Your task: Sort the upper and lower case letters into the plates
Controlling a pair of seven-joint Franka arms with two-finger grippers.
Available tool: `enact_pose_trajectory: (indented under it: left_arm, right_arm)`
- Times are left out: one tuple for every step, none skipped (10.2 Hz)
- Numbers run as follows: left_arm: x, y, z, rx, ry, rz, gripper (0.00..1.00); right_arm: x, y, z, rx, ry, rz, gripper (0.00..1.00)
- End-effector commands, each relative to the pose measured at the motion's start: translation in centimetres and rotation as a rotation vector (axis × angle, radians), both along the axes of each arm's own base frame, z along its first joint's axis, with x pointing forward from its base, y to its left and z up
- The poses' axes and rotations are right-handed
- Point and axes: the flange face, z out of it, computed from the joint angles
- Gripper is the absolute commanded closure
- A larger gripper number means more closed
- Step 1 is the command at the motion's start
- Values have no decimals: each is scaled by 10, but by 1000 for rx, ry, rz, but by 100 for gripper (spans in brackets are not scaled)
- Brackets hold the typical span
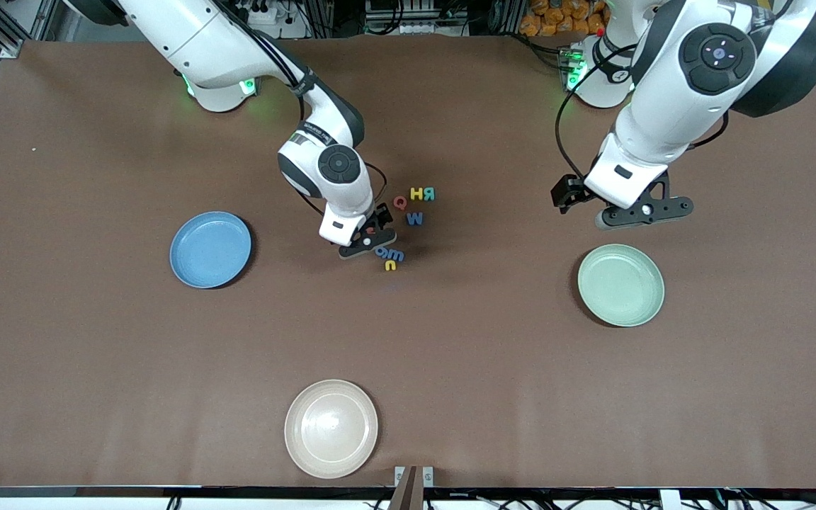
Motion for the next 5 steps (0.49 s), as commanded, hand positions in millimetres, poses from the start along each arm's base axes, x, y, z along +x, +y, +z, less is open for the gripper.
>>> enact_pose_trajectory:
  left_arm:
    - [-14, -8, -3, 26, -20, 46, 0]
    - [-17, -12, -8, 27, -20, 69, 0]
    - [-21, -13, -12, 29, -26, 87, 0]
    - [-29, -19, -20, 32, -26, 91, 0]
    - [-31, -20, -29, 34, -18, 129, 0]
  right_arm:
    - [-6, 12, -8, -7, -3, 0, 0]
    - [-5, 12, -9, -6, -2, -7, 0]
    - [-6, 13, -9, -8, -1, -21, 0]
    - [-6, 13, -14, -9, 4, -21, 0]
    - [-7, 14, -17, -10, 8, -19, 0]
